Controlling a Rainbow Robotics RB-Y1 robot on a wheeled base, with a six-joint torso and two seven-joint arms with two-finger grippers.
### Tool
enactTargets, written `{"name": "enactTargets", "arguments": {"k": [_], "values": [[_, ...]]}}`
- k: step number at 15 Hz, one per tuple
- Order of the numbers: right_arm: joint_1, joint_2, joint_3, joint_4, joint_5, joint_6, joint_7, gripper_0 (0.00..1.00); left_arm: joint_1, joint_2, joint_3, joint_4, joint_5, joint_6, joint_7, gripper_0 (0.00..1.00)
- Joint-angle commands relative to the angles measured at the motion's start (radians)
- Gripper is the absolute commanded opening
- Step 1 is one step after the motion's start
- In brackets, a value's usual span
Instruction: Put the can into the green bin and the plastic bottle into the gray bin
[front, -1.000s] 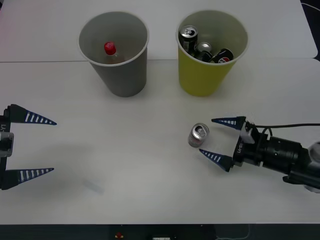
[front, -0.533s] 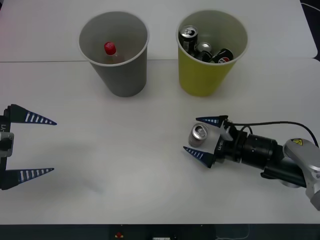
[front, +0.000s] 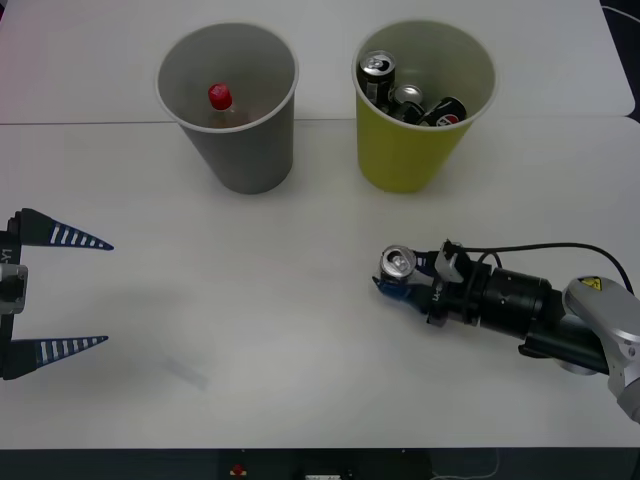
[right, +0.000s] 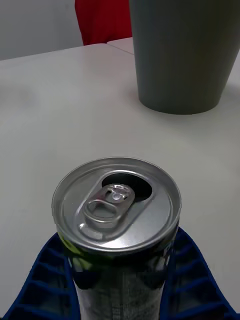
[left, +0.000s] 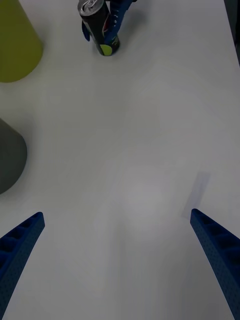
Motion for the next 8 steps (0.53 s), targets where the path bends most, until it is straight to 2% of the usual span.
{"name": "enactTargets", "arguments": {"k": [1,5,8], "values": [[-0.003,0.000,0.000,0.001,-0.001,0.000,-0.002,0.00,0.000,0.000,0.000,0.000,0.000,0.000,0.000,1.00],[-0.014,-0.011,0.000,-0.002,-0.001,-0.017,-0.016,0.00,0.000,0.000,0.000,0.000,0.000,0.000,0.000,1.00],[-0.014,-0.053,0.014,-0.044,0.000,-0.035,-0.075,0.00,0.000,0.000,0.000,0.000,0.000,0.000,0.000,1.00]]}}
